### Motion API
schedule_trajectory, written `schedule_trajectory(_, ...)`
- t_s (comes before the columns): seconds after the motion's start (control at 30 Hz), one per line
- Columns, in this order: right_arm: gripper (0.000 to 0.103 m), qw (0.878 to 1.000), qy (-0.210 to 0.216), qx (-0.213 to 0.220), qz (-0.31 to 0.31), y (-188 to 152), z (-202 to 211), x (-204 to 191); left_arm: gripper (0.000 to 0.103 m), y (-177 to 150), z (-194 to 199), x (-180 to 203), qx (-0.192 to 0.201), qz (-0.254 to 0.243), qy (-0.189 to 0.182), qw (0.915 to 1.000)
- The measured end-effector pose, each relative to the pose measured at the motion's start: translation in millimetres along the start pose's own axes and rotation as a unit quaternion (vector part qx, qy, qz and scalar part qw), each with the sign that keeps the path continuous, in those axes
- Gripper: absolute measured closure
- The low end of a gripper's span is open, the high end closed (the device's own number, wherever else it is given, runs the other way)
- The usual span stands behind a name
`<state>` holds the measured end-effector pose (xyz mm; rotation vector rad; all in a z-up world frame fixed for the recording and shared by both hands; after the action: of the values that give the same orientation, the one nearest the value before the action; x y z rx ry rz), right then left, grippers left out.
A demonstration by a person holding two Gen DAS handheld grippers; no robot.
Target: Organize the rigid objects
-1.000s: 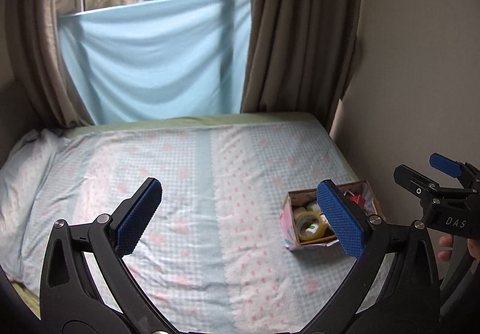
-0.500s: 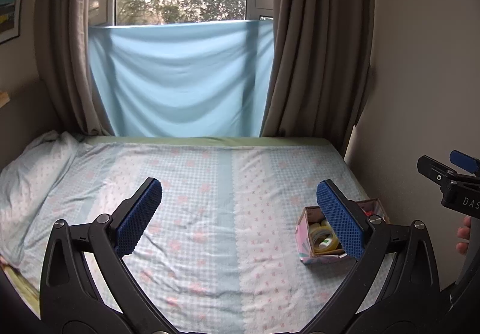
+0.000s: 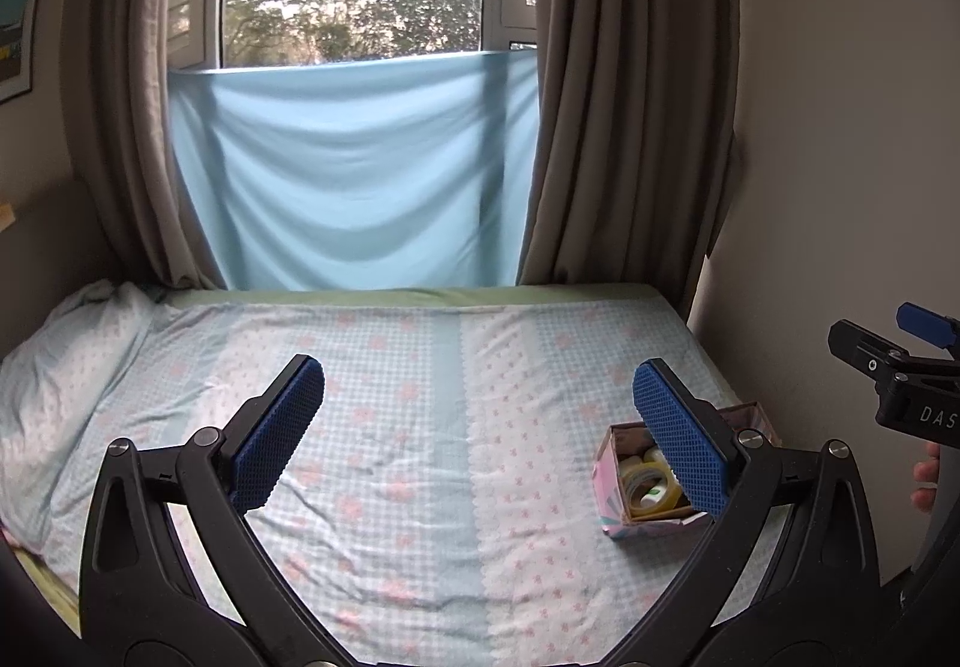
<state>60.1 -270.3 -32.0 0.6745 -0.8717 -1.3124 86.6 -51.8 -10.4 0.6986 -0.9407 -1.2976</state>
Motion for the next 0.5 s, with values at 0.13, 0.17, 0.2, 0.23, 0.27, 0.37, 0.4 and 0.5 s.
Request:
schedule_trajectory(0.13, 0.000, 1.000, 0.004, 0.001, 0.001, 1.4, -1.9, -1.0, 0.000, 0.2, 0.0, -0.5, 0.000, 0.002, 0.003, 1.0000)
schedule_trajectory(0.17, 0.000, 1.000, 0.005, 0.001, 0.001, 1.7, -2.3, -1.3, 0.000, 0.3, 0.0, -0.8, 0.001, 0.003, 0.004, 1.0000)
schedule_trajectory(0.2, 0.000, 1.000, 0.006, 0.001, 0.001, 1.8, -2.7, -1.6, 0.000, 0.5, 0.5, -0.8, 0.002, 0.003, 0.004, 1.0000)
schedule_trajectory(0.23, 0.000, 1.000, 0.008, 0.001, 0.001, 1.8, -3.5, -1.7, 0.000, 1.0, 0.6, -0.6, 0.003, 0.003, 0.005, 1.0000)
schedule_trajectory(0.27, 0.000, 1.000, 0.009, 0.001, 0.001, 2.0, -3.8, -2.2, 0.000, 1.0, 0.7, -0.5, 0.004, 0.002, 0.007, 1.0000)
schedule_trajectory(0.37, 0.000, 1.000, 0.011, 0.001, 0.003, 1.4, -5.4, -2.8, 0.000, 0.7, 0.9, 0.0, 0.004, 0.001, 0.009, 0.9999)
schedule_trajectory(0.4, 0.000, 1.000, 0.013, 0.002, 0.003, 1.7, -5.5, -3.3, 0.000, 0.2, 0.6, 0.3, 0.004, 0.000, 0.010, 0.9999)
schedule_trajectory(0.5, 0.000, 1.000, 0.017, 0.002, 0.004, 1.8, -7.0, -4.6, 0.000, -0.7, 0.6, 0.6, 0.003, -0.001, 0.014, 0.9999)
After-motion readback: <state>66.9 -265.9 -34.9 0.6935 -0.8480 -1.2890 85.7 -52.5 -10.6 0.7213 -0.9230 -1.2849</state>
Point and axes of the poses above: each gripper's, at about its wrist camera, not at the fingertips, and z roughly against the way its jaws point, x to its right, y to its top, the point moved 2 cm from there along -z, roughly the way its jaws point, and after that the axes turned 11 degrees about z, right-handed, at the moved point
